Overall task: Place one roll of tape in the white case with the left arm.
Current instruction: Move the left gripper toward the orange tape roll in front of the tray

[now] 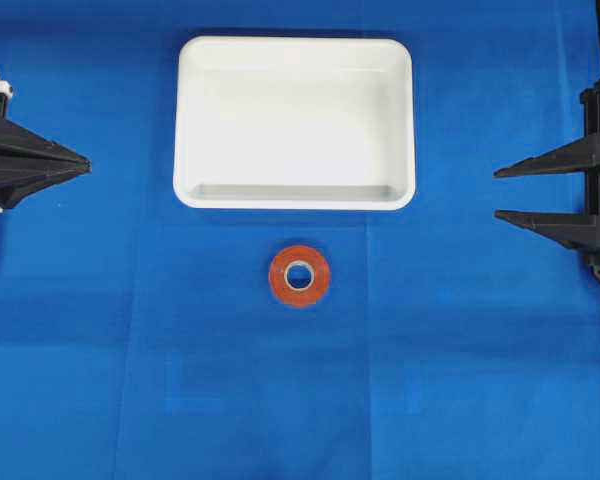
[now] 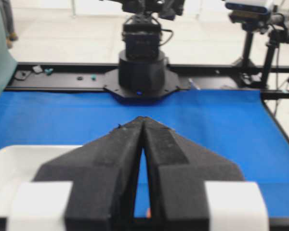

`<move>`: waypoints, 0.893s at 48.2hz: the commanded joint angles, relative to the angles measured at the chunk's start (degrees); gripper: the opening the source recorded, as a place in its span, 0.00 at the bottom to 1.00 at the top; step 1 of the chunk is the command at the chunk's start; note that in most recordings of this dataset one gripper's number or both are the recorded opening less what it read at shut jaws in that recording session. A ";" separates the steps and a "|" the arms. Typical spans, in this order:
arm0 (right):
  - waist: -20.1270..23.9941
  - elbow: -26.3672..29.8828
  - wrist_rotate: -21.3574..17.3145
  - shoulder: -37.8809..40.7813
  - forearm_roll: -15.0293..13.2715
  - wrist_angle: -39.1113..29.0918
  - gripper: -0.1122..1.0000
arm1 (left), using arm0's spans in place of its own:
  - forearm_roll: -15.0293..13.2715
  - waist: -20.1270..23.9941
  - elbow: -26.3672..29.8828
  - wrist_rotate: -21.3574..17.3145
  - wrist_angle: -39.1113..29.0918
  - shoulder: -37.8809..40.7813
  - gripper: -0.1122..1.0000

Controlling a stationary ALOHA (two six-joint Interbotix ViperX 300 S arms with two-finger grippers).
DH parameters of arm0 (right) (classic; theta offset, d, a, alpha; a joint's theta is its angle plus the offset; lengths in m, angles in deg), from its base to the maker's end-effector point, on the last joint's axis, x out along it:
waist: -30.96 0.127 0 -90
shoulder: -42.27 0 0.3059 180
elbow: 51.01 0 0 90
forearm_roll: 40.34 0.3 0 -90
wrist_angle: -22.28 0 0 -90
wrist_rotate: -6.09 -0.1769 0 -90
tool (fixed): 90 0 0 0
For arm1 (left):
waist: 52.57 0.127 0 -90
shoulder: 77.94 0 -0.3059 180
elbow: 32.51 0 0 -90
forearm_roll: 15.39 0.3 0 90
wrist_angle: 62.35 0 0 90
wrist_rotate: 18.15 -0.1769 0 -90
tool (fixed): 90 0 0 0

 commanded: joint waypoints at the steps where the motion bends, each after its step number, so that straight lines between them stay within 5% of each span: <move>1: -0.53 2.20 0.62 0.53 -0.18 0.00 0.10 | 1.76 -1.05 0.53 0.26 -0.09 0.97 0.10; 10: -0.53 3.08 0.70 1.41 -0.26 -2.02 0.00 | 1.76 -5.54 1.49 0.53 2.90 5.98 0.10; 29: -0.97 2.90 0.70 2.02 -0.44 -2.20 0.00 | 1.58 -10.63 11.07 1.41 11.51 29.18 0.12; 34: -0.97 2.90 0.70 2.02 -0.44 -2.29 0.00 | 1.58 -11.16 15.03 2.99 10.02 34.19 0.31; 43: -0.97 2.81 0.70 2.29 -0.44 -2.46 0.00 | 1.58 -10.99 23.03 6.15 -1.41 42.28 0.79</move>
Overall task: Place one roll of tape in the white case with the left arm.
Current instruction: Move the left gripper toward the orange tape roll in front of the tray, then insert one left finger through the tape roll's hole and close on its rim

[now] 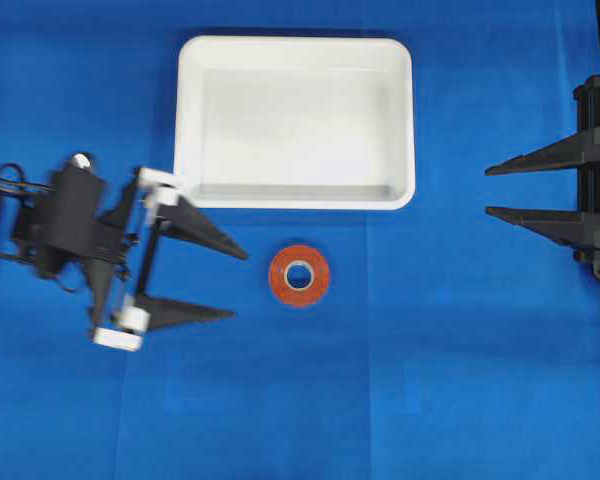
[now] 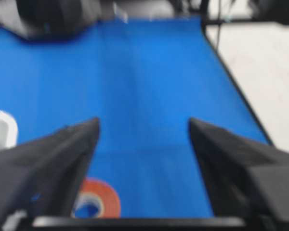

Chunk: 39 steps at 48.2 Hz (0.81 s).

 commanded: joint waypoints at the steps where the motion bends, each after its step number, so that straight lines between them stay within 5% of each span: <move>1: -0.09 1.23 0.09 0.53 -0.09 0.18 0.00 | 0.09 -0.09 5.27 0.62 -6.24 3.25 0.83; 4: -0.09 1.23 0.09 0.70 -0.09 0.00 0.00 | 0.00 -0.09 8.26 1.05 -11.25 5.80 0.90; 17: -0.09 0.97 0.09 1.67 -0.18 -0.35 0.00 | 0.09 0.09 19.25 4.66 -29.27 16.88 0.89; 39: -0.09 0.79 0.09 2.20 -0.09 -1.58 0.00 | 0.18 1.23 25.05 4.57 -32.34 29.71 0.89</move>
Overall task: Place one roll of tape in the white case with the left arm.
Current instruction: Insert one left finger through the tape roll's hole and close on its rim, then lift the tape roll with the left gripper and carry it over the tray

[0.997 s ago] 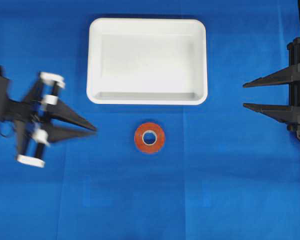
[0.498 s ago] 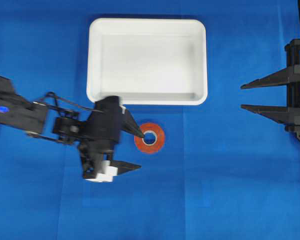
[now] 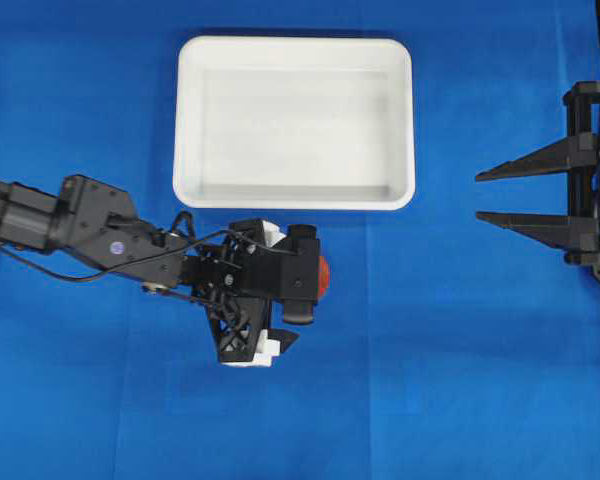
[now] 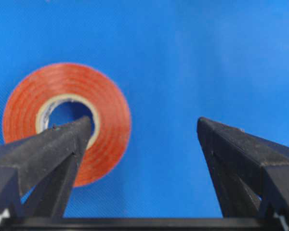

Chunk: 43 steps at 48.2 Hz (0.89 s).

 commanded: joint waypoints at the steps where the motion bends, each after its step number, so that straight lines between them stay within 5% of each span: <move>1: -0.09 0.79 0.09 0.35 -0.09 -0.09 0.00 | 0.18 0.44 2.02 -0.18 -0.44 0.62 0.89; 21: -0.09 0.70 0.00 0.62 0.00 -0.53 0.00 | 0.35 2.11 3.60 -0.18 -3.52 3.87 0.84; 32: -0.09 0.62 0.00 0.70 -0.09 -0.79 0.00 | 0.88 1.41 7.03 -0.62 -11.95 4.31 0.33; 43: -0.09 0.62 0.00 0.62 -0.09 -0.88 0.00 | 2.20 0.79 9.05 -1.67 -16.26 -1.14 0.33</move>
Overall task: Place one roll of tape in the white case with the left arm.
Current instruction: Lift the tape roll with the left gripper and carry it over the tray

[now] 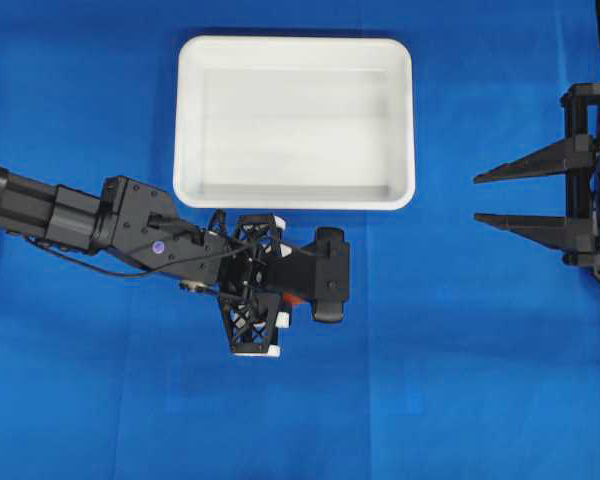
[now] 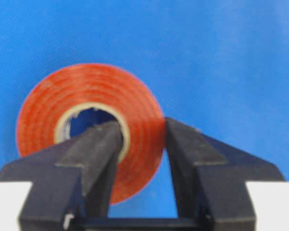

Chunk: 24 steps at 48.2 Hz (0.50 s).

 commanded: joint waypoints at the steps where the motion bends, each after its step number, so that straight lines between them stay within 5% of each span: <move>1: -0.18 0.79 0.00 0.35 -0.09 0.18 0.00 | 0.79 0.00 1.93 -0.62 -1.23 -5.89 0.33; 13: -0.18 0.70 0.00 0.53 -0.09 -0.26 0.00 | 4.31 4.83 1.76 -2.81 -2.72 -13.45 0.33; 24: -0.18 0.62 -0.35 0.97 -0.09 -0.26 0.00 | 4.31 13.45 1.67 -5.27 -0.97 -12.04 0.33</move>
